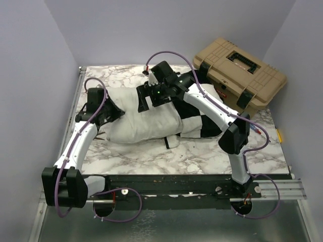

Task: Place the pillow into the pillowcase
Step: Stuff the pillow into the pillowcase.

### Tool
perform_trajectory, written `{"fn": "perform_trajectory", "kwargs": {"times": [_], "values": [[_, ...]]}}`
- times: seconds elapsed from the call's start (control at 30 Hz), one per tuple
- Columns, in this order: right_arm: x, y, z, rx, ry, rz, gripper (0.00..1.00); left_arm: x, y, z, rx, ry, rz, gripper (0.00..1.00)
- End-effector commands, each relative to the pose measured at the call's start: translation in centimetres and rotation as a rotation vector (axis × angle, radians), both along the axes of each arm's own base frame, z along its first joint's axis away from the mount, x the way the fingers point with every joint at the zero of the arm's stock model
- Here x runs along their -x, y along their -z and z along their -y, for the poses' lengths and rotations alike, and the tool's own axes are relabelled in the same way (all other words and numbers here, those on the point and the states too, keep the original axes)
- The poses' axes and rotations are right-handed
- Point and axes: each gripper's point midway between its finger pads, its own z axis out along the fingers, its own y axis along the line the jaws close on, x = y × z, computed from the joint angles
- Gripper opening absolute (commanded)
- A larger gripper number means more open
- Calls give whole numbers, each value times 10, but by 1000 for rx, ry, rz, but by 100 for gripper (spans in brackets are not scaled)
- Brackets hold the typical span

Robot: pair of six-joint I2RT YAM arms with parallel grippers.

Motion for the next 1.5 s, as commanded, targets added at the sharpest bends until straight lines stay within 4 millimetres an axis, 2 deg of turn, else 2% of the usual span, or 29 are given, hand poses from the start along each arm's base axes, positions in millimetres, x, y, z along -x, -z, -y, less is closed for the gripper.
{"fn": "perform_trajectory", "kwargs": {"times": [0.0,0.13,0.2,0.3,0.33,0.37,0.4,0.47,0.5,0.53,0.63,0.7,0.77,0.87,0.93,1.03,1.13,1.23,1.37,1.47], "values": [[4,-17,-33,-166,-61,-9,100,-36,-97,74,225,202,257,0],[1,6,-54,-185,-60,-80,98,-41,-132,93,263,231,310,0],[-5,15,-60,-190,-26,-92,88,-44,-154,94,274,231,357,0],[-15,13,-64,-209,-5,-80,50,-44,-184,95,278,245,427,0],[-18,7,-63,-219,-6,-78,28,-43,-192,96,277,259,447,0],[-23,-2,-61,-228,8,-62,8,-42,-201,94,267,268,472,7],[-29,-11,-55,-239,32,-47,1,-42,-208,90,245,264,489,25],[-46,-33,-37,-283,91,-41,0,-43,-219,67,140,213,516,71],[-56,-44,-23,-316,127,-51,0,-44,-219,48,63,145,498,95],[-64,-55,-8,-355,152,-71,0,-44,-223,27,-21,78,497,98],[-91,-95,45,-466,245,-58,0,-35,-244,-29,-233,-96,515,99],[-105,-125,83,-525,296,-43,0,-27,-247,-49,-286,-158,509,99],[-114,-156,119,-600,340,-19,0,-21,-233,-54,-281,-186,460,99],[-116,-202,163,-693,388,37,0,-14,-179,-39,-177,-165,313,99],[-110,-225,186,-733,416,75,0,-11,-138,-12,-33,-98,234,98],[-98,-243,211,-762,460,111,0,-2,-81,49,253,25,138,96],[-87,-245,216,-765,464,102,0,12,-41,110,381,128,100,96],[-83,-240,216,-776,470,93,0,16,-9,154,491,187,65,96],[-84,-236,216,-773,473,83,0,10,12,189,579,214,95,97],[-83,-238,217,-773,472,88,0,-3,20,212,594,250,120,98]]}}
